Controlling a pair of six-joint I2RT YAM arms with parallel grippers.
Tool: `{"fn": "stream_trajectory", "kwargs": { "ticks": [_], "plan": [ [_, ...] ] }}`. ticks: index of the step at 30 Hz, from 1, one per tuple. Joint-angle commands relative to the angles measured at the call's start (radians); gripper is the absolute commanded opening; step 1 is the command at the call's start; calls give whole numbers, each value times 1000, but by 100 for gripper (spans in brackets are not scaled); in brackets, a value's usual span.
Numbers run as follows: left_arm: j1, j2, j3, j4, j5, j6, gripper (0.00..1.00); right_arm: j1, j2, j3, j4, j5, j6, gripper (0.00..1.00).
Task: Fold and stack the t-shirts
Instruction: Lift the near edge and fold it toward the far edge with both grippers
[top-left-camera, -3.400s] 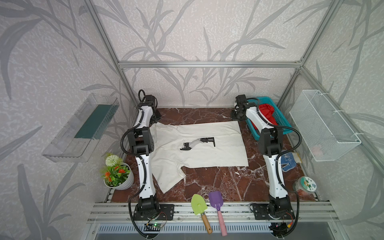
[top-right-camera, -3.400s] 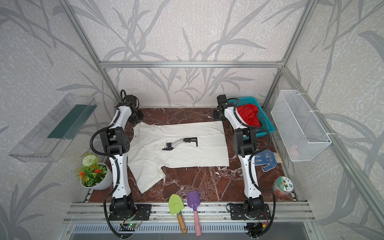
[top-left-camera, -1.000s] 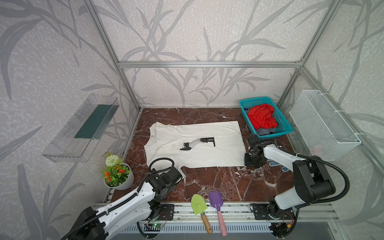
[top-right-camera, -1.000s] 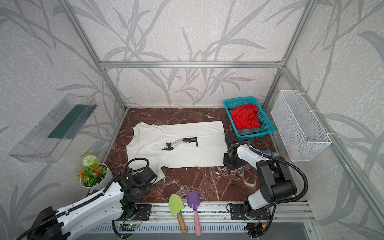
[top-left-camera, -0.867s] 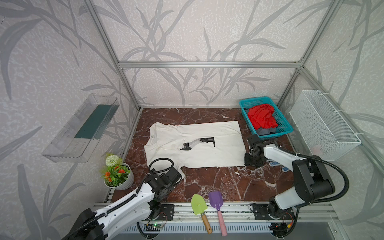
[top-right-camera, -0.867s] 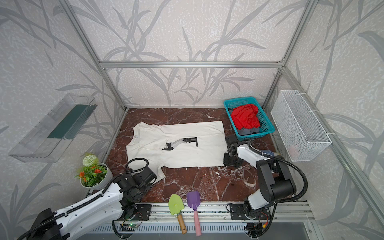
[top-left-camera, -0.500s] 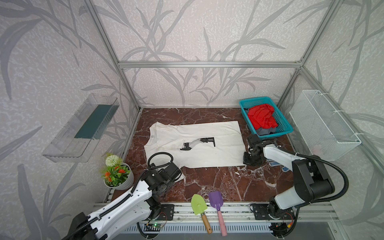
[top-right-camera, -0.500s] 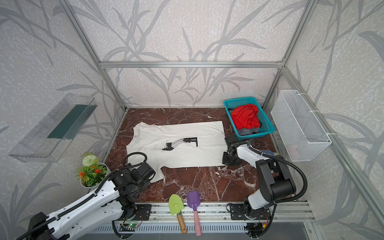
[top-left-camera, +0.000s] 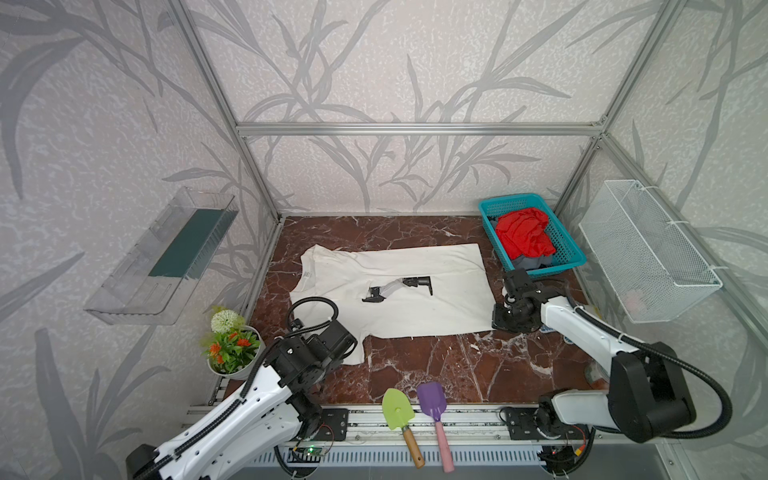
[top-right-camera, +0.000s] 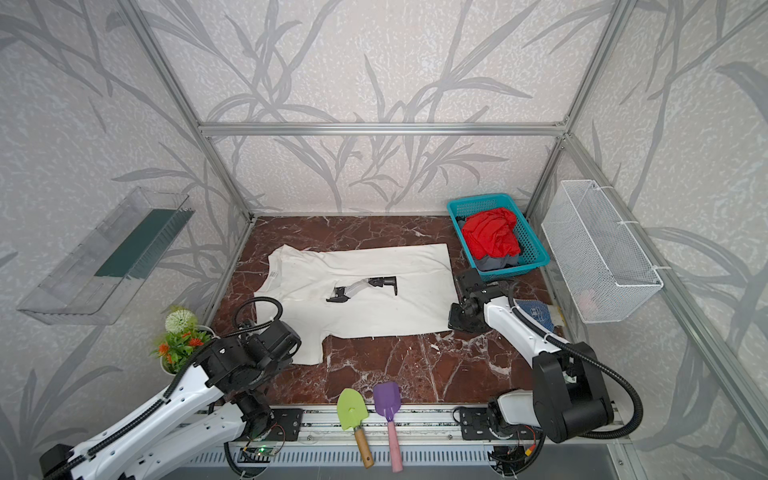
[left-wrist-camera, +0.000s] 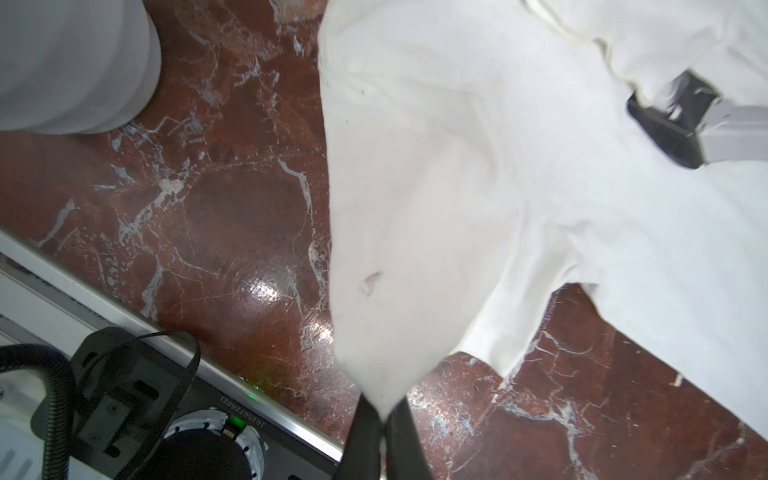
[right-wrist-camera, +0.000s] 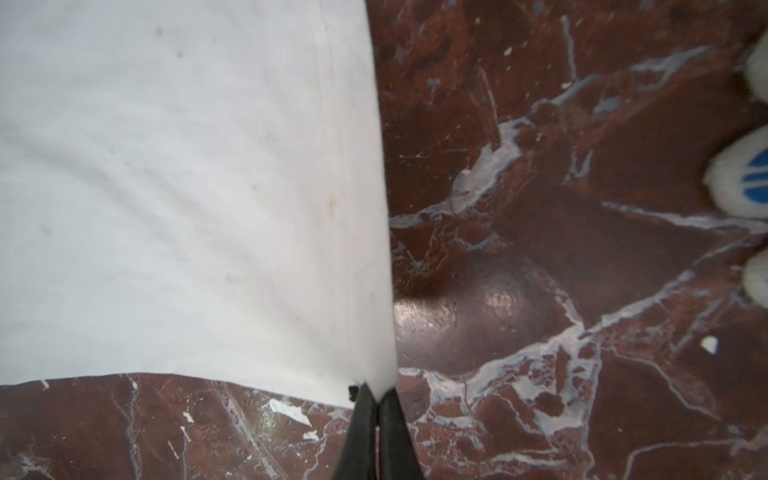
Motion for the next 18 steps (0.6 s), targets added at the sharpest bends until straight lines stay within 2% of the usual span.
{"fn": "stream_trajectory", "kwargs": {
  "ticks": [1, 5, 7, 12, 18],
  "plan": [
    [0, -19, 67, -111, -95, -3, 0, -3, -32, 23, -100, 9, 20, 0],
    [12, -13, 97, -78, -173, 65, 0, -7, -11, 68, -80, -5, 24, 0],
    [54, 2, 118, -31, -182, 139, 0, -19, 20, 104, -73, -20, 13, 0],
    [293, 80, 150, 175, -38, 401, 0, -43, 118, 224, -51, -33, -17, 0],
    [498, 257, 256, 330, 54, 616, 0, -86, 221, 336, -25, -26, -41, 0]
  ]
}}
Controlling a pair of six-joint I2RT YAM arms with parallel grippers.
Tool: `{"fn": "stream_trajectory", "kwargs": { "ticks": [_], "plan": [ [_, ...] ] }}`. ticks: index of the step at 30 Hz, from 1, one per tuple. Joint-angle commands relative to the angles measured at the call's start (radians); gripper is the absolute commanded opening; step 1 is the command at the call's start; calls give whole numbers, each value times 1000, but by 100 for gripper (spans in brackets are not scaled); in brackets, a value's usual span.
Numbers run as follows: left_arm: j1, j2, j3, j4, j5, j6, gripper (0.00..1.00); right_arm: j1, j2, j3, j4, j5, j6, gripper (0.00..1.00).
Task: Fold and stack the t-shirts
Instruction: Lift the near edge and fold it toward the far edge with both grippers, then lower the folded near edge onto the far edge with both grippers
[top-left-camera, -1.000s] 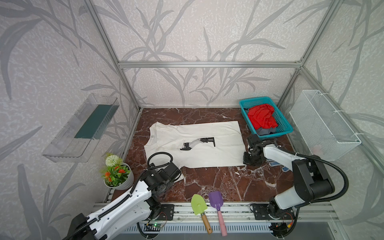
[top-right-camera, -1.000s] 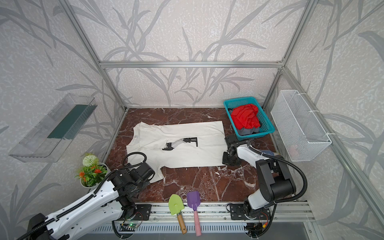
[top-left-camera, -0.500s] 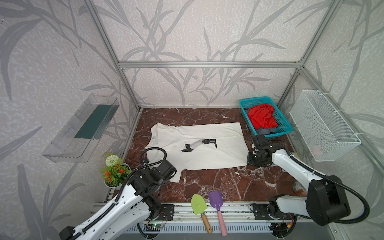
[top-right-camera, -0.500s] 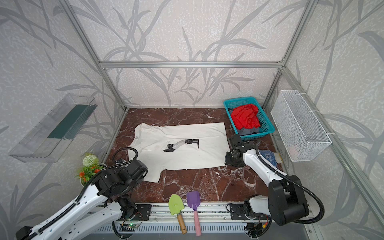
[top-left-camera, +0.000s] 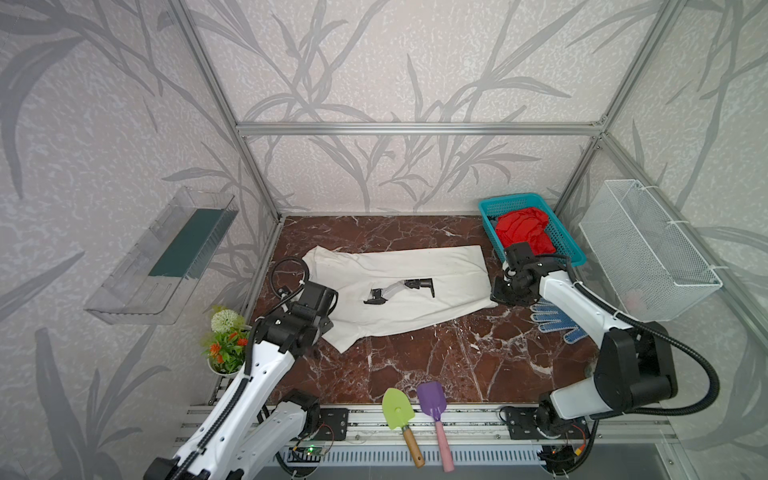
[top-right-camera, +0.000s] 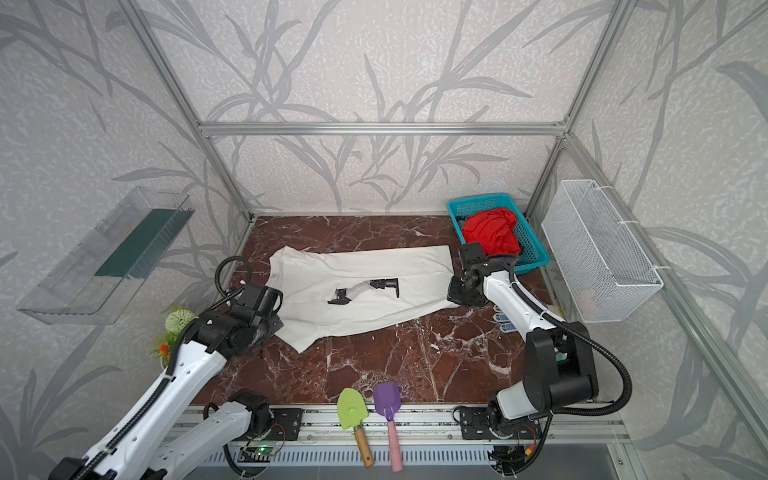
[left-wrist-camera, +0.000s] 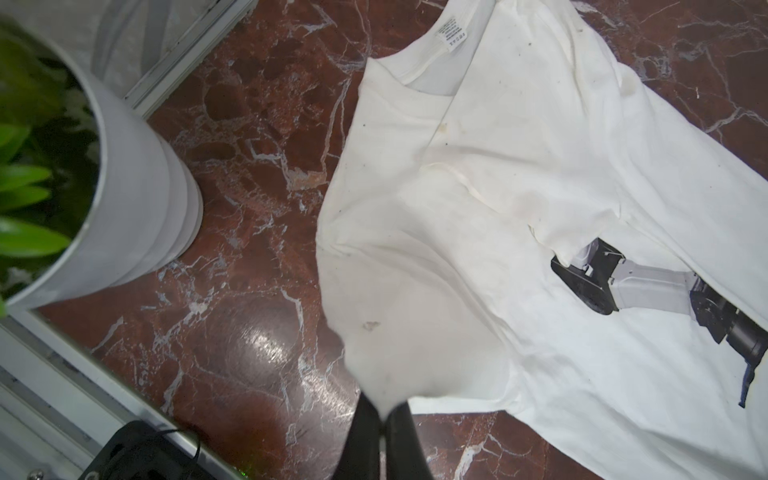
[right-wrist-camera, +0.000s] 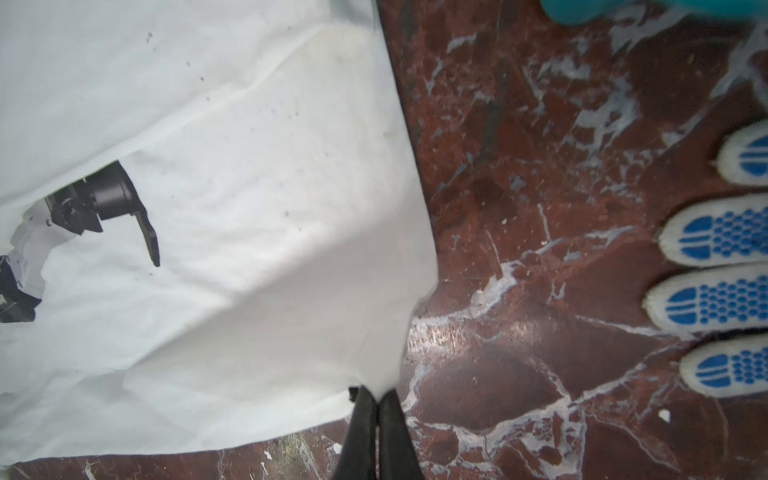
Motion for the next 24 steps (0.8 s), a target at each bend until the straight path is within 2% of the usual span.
{"fn": "stream_trajectory", "kwargs": {
  "ticks": [1, 6, 10, 17, 24],
  "plan": [
    [77, 88, 86, 129, 53, 191, 0, -21, 50, 62, 9, 1, -24, 0],
    [170, 250, 192, 210, 103, 272, 0, -36, 140, 159, 19, 7, -31, 0],
    [201, 374, 284, 220, 81, 286, 0, -38, 202, 239, 26, 7, -34, 0],
    [262, 543, 408, 279, 109, 330, 0, -42, 323, 355, 26, 22, -29, 0],
    [309, 727, 600, 236, 174, 357, 0, -45, 409, 452, 25, 60, -31, 0]
  ]
}}
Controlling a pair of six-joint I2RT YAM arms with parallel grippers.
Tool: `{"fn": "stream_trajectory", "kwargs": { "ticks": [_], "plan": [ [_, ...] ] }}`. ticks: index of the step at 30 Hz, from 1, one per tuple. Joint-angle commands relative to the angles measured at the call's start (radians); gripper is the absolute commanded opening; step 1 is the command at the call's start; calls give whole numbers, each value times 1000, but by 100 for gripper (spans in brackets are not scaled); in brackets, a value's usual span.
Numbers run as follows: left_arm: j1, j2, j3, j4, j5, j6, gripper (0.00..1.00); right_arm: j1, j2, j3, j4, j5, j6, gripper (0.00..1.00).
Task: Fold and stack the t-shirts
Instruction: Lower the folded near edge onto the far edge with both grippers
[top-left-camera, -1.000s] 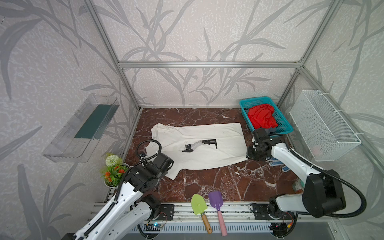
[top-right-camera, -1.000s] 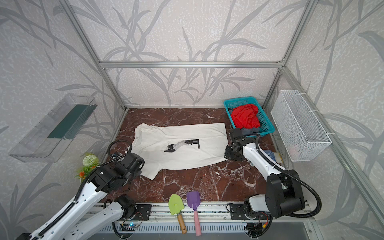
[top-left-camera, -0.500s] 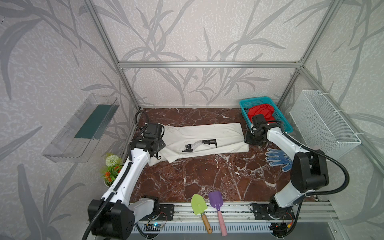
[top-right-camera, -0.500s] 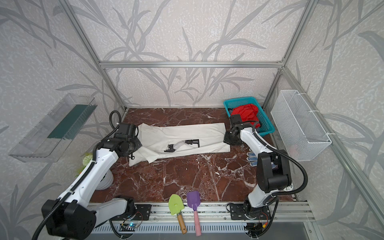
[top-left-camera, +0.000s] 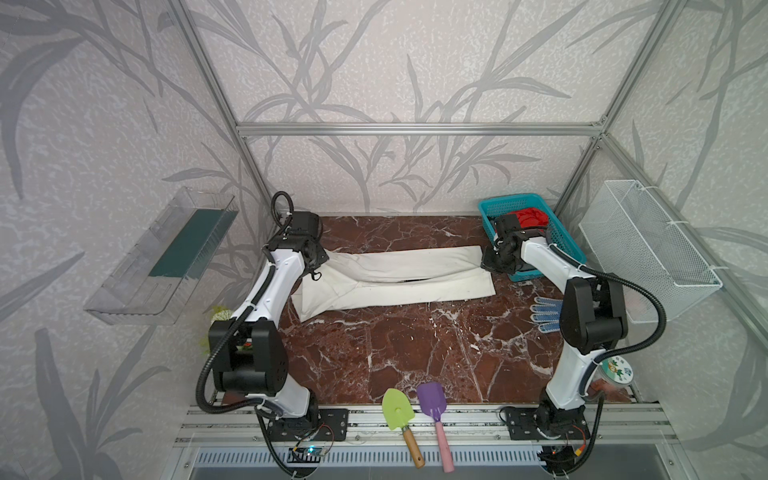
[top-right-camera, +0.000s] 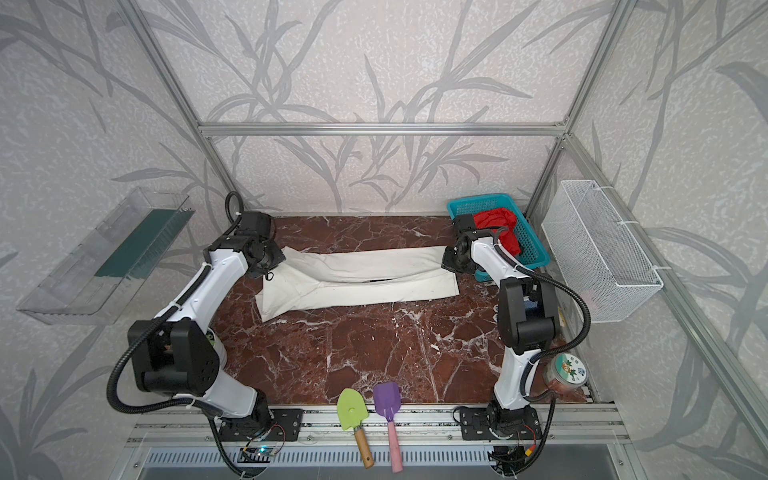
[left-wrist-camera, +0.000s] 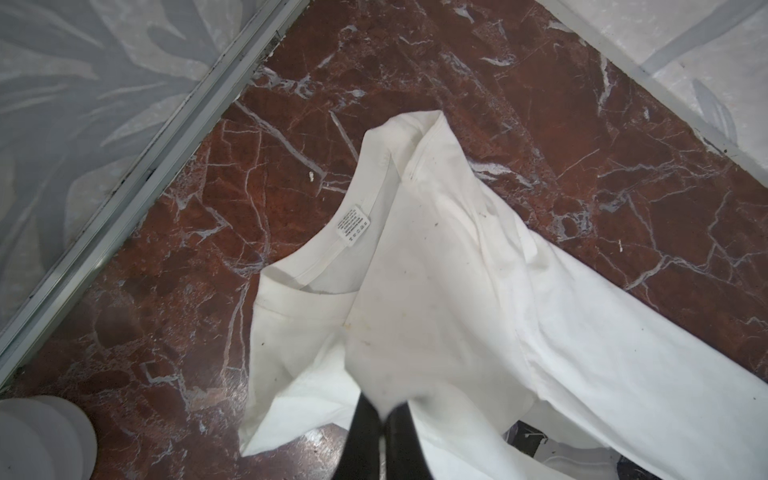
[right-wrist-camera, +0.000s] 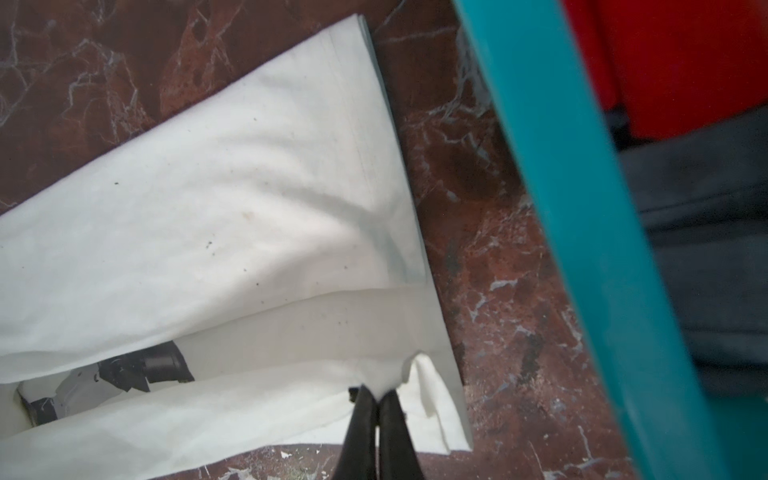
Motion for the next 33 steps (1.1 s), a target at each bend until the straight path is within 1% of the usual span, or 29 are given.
{"fn": "stream_trajectory", "kwargs": {
  "ticks": [1, 5, 14, 16, 19, 21, 22, 24, 25, 27, 29, 31, 33],
  "plan": [
    [17, 67, 87, -19, 31, 35, 0, -11, 29, 55, -8, 44, -8, 0],
    [26, 162, 152, -19, 58, 27, 0, -14, 82, 101, -6, 47, -8, 0],
    [40, 313, 233, 2, 74, 27, 0, -15, 187, 197, -18, 88, -8, 0],
    [49, 351, 262, 8, 77, 37, 3, -15, 198, 212, -24, 90, -19, 1],
    [59, 404, 314, 6, 95, 64, 15, -8, 181, 217, -43, 120, -33, 11],
    [61, 417, 341, 3, 95, 88, 25, 5, 146, 204, -46, 144, -49, 25],
    [60, 416, 343, 2, 92, 94, 28, 14, 131, 196, -49, 159, -57, 31],
    [61, 392, 315, 18, 84, 104, 36, 34, 98, 170, -59, 193, -67, 40],
    [59, 372, 287, 32, 81, 107, 39, 44, 83, 156, -60, 201, -69, 42],
    [58, 326, 221, 52, 91, 100, 41, 64, 63, 118, -46, 192, -67, 43],
    [47, 277, 141, 69, 128, 89, 41, 83, 59, 87, -29, 168, -63, 42],
    [28, 239, 66, 83, 195, 81, 41, 95, 70, 59, -16, 133, -49, 41],
    [3, 228, 23, 73, 250, 75, 41, 97, 83, 28, 11, 109, -38, 39]
  ]
}}
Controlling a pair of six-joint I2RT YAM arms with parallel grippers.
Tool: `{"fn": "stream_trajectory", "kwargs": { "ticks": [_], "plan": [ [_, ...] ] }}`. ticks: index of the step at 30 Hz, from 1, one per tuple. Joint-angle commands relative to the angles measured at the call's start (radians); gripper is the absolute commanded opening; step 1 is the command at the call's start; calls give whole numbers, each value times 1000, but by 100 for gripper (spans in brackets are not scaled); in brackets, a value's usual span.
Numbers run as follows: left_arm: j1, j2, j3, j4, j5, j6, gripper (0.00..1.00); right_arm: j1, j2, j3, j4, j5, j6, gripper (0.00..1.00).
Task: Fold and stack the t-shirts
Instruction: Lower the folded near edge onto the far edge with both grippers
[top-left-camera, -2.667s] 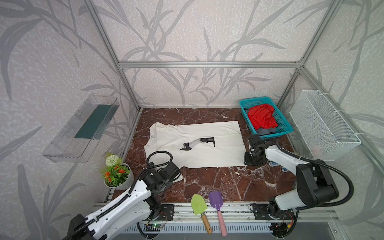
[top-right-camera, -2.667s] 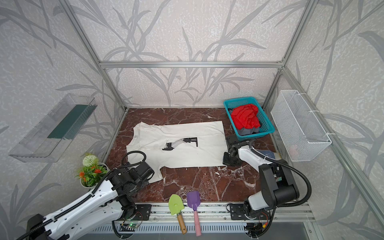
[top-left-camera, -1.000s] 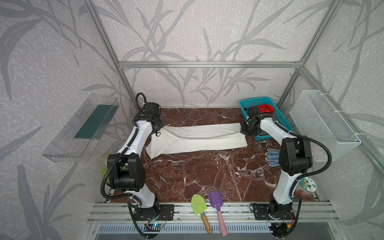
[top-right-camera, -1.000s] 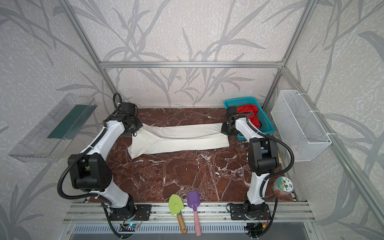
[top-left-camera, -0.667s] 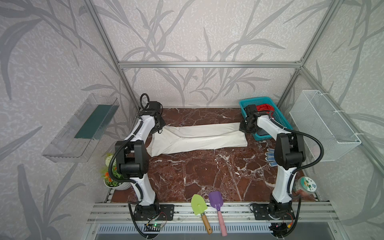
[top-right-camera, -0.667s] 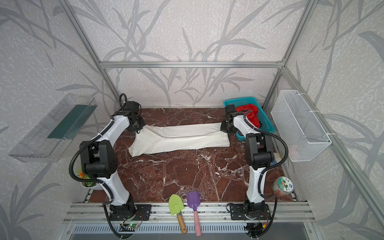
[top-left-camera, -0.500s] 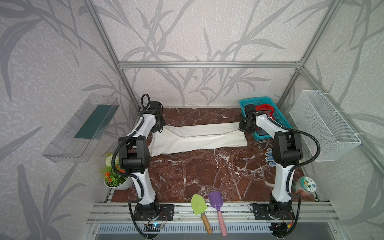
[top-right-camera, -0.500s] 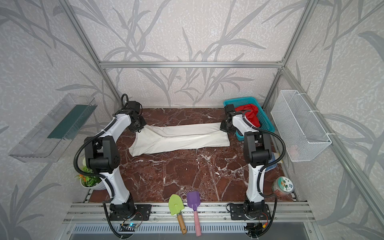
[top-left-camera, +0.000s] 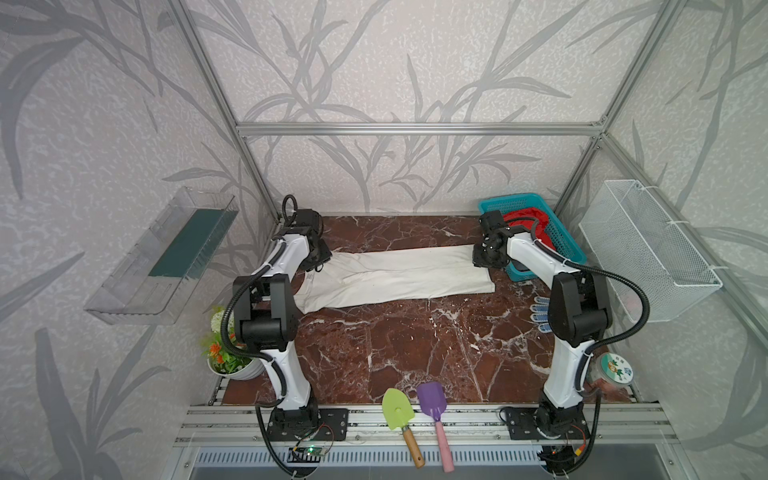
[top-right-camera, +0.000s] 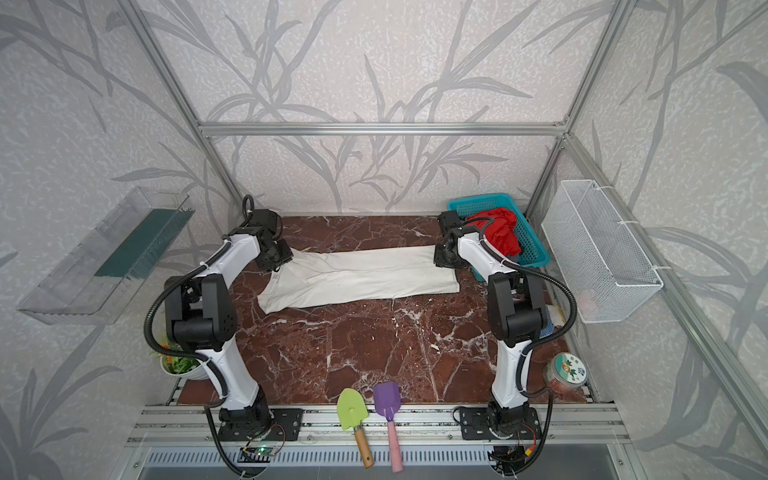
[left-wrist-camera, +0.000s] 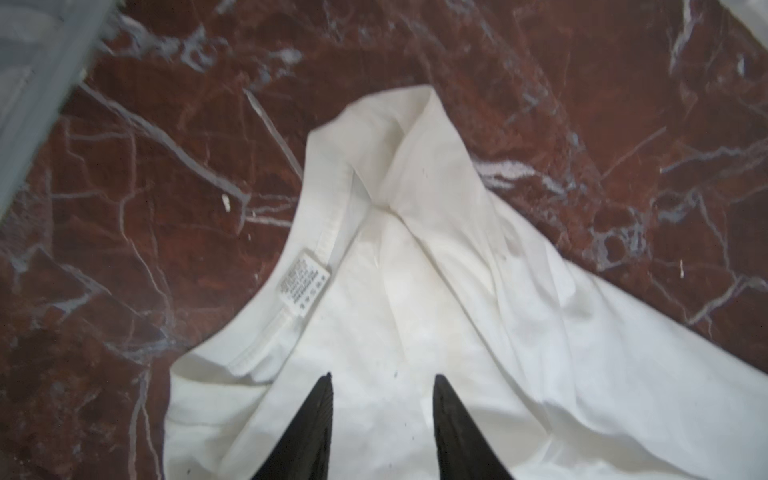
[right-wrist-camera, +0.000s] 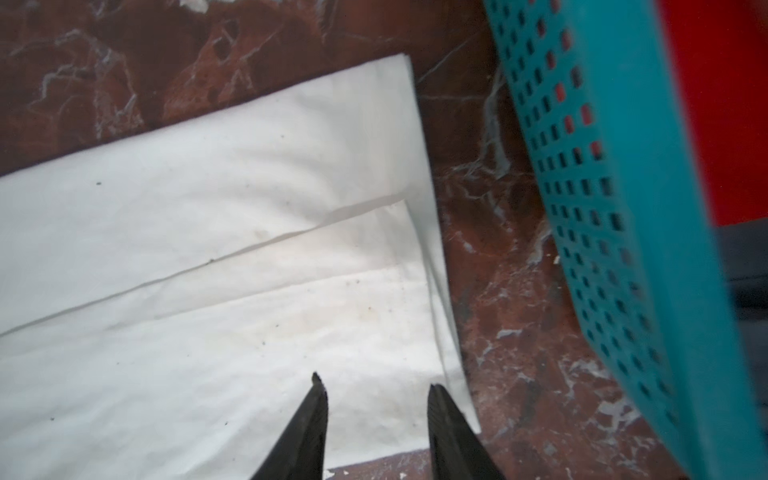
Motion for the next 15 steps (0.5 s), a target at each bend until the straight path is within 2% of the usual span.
{"fn": "stream_trajectory", "kwargs": {
  "ticks": [1, 4, 7, 15],
  "plan": [
    [-50, -40, -60, -6, 106, -2, 41, 2, 15, -53, 11, -35, 20, 39],
    [-109, -46, -94, -2, 127, 2, 41, 2, 19, -97, 25, -33, 23, 39],
    [-162, -17, -75, -38, 79, 3, 42, -4, 17, -142, 42, -34, 22, 39],
    [-178, 27, -51, -55, 17, -12, 42, -30, 2, -225, 69, -49, 13, 38]
  ]
}}
